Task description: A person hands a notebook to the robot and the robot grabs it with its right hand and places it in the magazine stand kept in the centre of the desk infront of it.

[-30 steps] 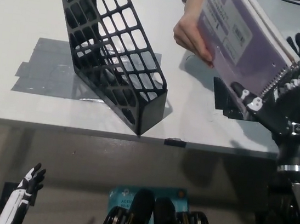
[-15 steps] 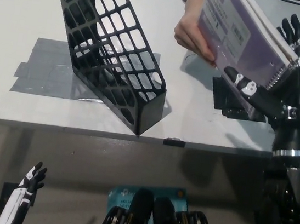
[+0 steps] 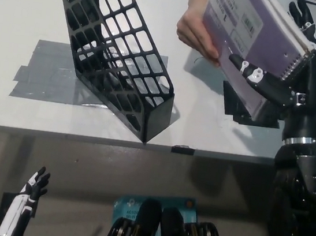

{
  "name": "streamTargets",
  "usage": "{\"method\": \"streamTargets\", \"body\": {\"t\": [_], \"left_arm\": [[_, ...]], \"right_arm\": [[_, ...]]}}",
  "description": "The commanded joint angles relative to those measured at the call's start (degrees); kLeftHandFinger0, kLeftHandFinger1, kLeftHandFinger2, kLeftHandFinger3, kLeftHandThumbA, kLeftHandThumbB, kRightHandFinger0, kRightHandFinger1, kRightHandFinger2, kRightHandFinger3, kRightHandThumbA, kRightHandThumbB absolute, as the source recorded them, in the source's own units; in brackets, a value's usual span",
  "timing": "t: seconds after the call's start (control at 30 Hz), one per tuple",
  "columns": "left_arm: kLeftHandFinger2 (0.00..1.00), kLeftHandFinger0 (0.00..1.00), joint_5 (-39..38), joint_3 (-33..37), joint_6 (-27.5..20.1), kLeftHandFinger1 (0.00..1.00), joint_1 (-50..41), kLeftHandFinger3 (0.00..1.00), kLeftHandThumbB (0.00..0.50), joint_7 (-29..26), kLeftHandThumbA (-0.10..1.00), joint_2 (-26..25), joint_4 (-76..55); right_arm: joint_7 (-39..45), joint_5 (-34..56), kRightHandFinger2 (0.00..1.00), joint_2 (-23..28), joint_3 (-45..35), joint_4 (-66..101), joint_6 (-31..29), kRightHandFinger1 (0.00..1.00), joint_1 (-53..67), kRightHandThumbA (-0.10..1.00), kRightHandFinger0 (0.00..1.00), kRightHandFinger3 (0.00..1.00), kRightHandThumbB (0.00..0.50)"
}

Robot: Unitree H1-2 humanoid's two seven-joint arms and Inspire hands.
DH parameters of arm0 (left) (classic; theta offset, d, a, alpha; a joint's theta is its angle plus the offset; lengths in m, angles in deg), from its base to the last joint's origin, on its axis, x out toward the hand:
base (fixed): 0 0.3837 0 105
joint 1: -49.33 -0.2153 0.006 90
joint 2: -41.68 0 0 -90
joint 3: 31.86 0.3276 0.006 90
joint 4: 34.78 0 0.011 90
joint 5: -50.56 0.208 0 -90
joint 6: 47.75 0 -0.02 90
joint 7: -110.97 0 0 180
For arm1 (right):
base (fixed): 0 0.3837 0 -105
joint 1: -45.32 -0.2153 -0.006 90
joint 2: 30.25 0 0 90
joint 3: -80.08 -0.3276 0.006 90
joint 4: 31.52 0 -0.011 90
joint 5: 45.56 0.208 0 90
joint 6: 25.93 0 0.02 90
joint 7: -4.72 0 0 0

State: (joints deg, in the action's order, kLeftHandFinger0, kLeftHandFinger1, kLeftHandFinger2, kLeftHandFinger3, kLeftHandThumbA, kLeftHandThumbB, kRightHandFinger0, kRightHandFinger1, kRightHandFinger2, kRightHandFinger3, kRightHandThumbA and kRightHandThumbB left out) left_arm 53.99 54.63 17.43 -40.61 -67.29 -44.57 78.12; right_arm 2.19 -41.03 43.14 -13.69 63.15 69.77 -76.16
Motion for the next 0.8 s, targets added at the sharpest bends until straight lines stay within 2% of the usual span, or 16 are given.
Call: {"method": "streamTargets", "body": {"t": [0.0,0.07,0.1,0.13,0.17,0.2,0.23,0.27,0.3,0.33,0.37,0.4,0.47,0.77], "left_arm": [[1.0,1.0,-0.08,-0.21,-2.11,1.0,0.76,1.0,0.5,-0.93,1.0,-1.1,-1.02],[1.0,1.0,-0.2,-0.22,-2.11,1.0,0.8,1.0,0.5,-0.86,1.0,-1.11,-0.94],[1.0,1.0,-0.49,-0.23,-2.11,1.0,0.77,1.0,0.5,-0.6,1.0,-1.08,-1.0],[1.0,1.0,-0.56,-0.22,-2.11,1.0,0.72,1.0,0.5,-0.53,1.0,-1.06,-1.14],[1.0,1.0,-0.52,-0.21,-2.11,1.0,0.71,1.0,0.5,-0.55,1.0,-1.07,-1.15],[1.0,1.0,-0.65,-0.26,-2.11,1.0,0.88,1.0,0.5,-0.49,1.0,-1.12,-1.16],[1.0,1.0,-0.76,-0.32,-2.11,1.0,1.07,1.0,0.5,-0.47,1.0,-1.17,-1.24],[1.0,1.0,-0.73,-0.3,-2.11,1.0,1.21,1.0,0.5,-0.49,1.0,-1.18,-1.25],[1.0,1.0,-0.61,-0.26,-2.11,1.0,1.3,1.0,0.5,-0.55,1.0,-1.2,-1.21],[1.0,1.0,-0.51,-0.23,-2.11,1.0,1.53,1.0,0.5,-0.59,1.0,-1.16,-1.08],[1.0,0.99,-0.55,-0.22,-2.11,1.0,1.8,1.0,0.5,-0.61,1.0,-1.1,-1.0],[1.0,0.99,-0.61,-0.23,-2.11,1.0,1.86,1.0,0.5,-0.61,1.0,-1.08,-0.99],[1.0,0.99,-0.27,-0.29,-2.11,1.0,1.99,1.0,0.5,-0.79,1.0,-1.26,-1.08],[1.0,0.98,-0.71,-0.28,-2.11,1.0,2.86,1.0,0.5,-0.32,1.0,-1.29,-0.67]], "right_arm": [[0.86,-0.18,1.0,0.04,1.08,-1.48,-1.25,1.0,-3.26,1.0,1.0,1.0,0.241],[0.98,-1.8,1.0,0.75,1.79,-2.58,-1.48,1.0,-3.35,1.0,1.0,1.0,0.236],[0.79,-3.89,1.0,1.61,2.56,-3.91,-1.06,1.0,-3.45,1.0,1.0,1.0,0.203],[0.66,-5.17,1.0,2.19,3.09,-4.53,-0.46,1.0,-3.49,1.0,1.0,1.0,0.194],[0.87,-5.82,0.8,2.74,3.66,-4.6,-0.01,0.76,-3.51,1.0,0.66,0.85,0.15],[1.82,-7.13,0.33,4.06,5.0,-4.84,0.72,0.29,-3.88,1.0,0.22,0.43,0.095],[2.48,-9.16,0.08,5.39,6.61,-5.28,1.68,0.06,-4.5,1.0,0.04,0.19,0.072],[2.45,-10.06,0.02,5.85,7.17,-5.41,2.15,0.01,-4.76,1.0,0.01,0.07,0.065],[2.24,-10.4,0.0,5.81,7.42,-5.53,2.61,0.0,-4.9,1.0,0.0,0.01,0.033],[2.41,-8.41,0.0,5.3,7.02,-5.7,2.89,0.0,-5.04,1.0,0.0,0.0,0.034],[2.08,-6.17,0.0,4.55,6.4,-5.65,3.56,0.0,-5.27,1.0,0.0,0.0,0.088],[1.86,-5.67,0.0,4.31,6.23,-5.58,3.84,0.0,-5.34,1.0,0.0,0.0,0.088],[1.18,-4.06,0.0,3.21,5.25,-5.34,4.12,0.0,-5.66,1.0,0.0,0.0,0.119],[0.47,1.02,0.0,0.11,0.78,-2.84,2.87,0.0,-6.09,1.0,0.0,0.0,0.087]]}}
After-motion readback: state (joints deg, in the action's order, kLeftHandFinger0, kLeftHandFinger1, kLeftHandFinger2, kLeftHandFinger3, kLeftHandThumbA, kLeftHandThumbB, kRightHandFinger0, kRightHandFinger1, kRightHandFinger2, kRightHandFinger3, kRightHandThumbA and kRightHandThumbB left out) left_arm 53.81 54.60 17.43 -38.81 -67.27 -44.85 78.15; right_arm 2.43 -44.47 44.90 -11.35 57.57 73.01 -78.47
